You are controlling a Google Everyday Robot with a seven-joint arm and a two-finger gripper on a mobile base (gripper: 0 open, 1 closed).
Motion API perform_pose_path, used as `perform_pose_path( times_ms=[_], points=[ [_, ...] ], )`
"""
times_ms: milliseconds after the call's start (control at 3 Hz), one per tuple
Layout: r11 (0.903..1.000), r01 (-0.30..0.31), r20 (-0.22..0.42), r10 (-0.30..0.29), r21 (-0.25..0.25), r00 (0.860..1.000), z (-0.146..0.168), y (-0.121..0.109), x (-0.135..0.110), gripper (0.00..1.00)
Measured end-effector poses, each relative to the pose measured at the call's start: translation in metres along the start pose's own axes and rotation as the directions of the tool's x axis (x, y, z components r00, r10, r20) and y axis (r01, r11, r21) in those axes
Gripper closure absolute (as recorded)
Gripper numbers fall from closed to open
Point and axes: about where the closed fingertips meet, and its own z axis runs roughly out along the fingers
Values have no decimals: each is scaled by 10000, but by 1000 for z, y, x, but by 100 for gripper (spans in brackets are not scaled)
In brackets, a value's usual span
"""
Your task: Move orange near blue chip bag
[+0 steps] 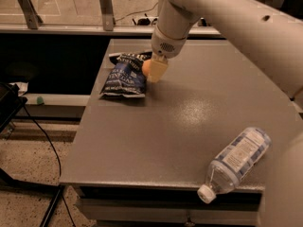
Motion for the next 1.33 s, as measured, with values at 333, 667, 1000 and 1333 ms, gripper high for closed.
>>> perform_pose_path(
  times_ms=[333, 667, 1000, 1333],
  points=[
    [9990, 264, 168, -258, -348, 9995, 35, -18, -8, 87],
    [9989, 255, 165, -249, -403, 9996, 39, -19, -7, 63],
    [9987, 261, 157, -254, -429, 9996, 41, -18, -8, 40],
    [9985, 278, 152, -271, -462, 9995, 44, -17, -8, 17]
  ],
)
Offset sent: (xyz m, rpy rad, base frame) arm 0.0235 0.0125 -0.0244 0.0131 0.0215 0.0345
